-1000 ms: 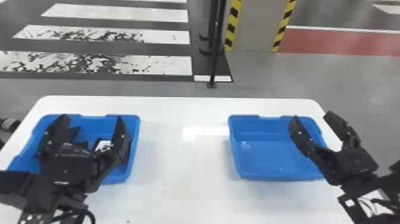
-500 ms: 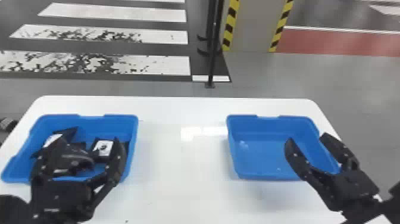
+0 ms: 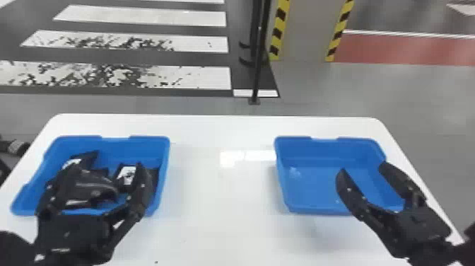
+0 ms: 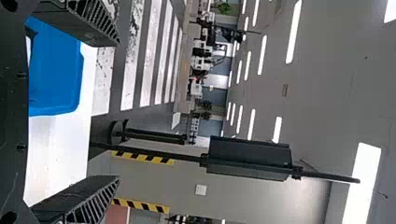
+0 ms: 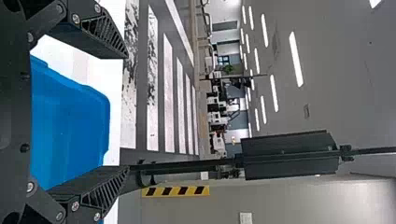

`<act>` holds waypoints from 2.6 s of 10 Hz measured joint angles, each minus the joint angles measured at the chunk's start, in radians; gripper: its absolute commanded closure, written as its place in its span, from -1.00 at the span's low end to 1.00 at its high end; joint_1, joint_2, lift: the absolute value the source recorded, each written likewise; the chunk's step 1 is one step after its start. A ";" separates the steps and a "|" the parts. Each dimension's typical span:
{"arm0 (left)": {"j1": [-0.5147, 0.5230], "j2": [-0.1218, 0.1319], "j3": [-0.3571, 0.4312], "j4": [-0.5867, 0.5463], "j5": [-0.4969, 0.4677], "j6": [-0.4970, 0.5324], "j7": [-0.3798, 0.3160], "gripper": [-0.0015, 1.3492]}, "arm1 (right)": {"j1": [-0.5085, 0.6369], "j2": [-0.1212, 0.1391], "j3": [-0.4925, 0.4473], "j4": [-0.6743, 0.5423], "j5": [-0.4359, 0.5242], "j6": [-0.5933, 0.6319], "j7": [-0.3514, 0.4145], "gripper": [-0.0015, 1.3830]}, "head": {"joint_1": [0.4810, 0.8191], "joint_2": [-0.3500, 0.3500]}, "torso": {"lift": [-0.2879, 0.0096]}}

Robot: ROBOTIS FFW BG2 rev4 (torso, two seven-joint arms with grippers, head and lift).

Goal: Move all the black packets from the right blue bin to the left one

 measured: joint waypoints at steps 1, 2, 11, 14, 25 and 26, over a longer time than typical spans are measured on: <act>0.004 -0.003 0.004 0.001 -0.005 -0.016 0.004 -1.00 | 0.002 0.000 0.002 -0.005 0.004 0.002 -0.006 -0.71 | 0.27 -0.20 | -0.01; 0.008 -0.006 0.009 0.002 -0.009 -0.025 0.009 -1.00 | 0.005 -0.001 0.002 -0.010 0.004 0.003 -0.008 -0.71 | 0.27 -0.18 | -0.01; 0.012 -0.007 0.008 0.002 -0.006 -0.031 0.015 -1.00 | 0.024 0.000 0.002 -0.028 -0.002 0.003 -0.033 -0.71 | 0.27 -0.18 | -0.01; 0.012 -0.007 0.008 0.002 -0.002 -0.044 0.015 -1.00 | 0.024 0.000 0.002 -0.028 -0.003 0.003 -0.033 -0.71 | 0.27 -0.18 | -0.01; 0.010 -0.005 0.005 0.002 0.005 -0.057 0.015 -1.00 | 0.031 -0.001 0.000 -0.031 -0.016 -0.017 -0.033 -0.71 | 0.27 -0.19 | -0.01; 0.010 -0.005 0.006 0.002 0.004 -0.058 0.015 -1.00 | 0.031 -0.001 0.000 -0.031 -0.017 -0.020 -0.033 -0.71 | 0.27 -0.19 | -0.01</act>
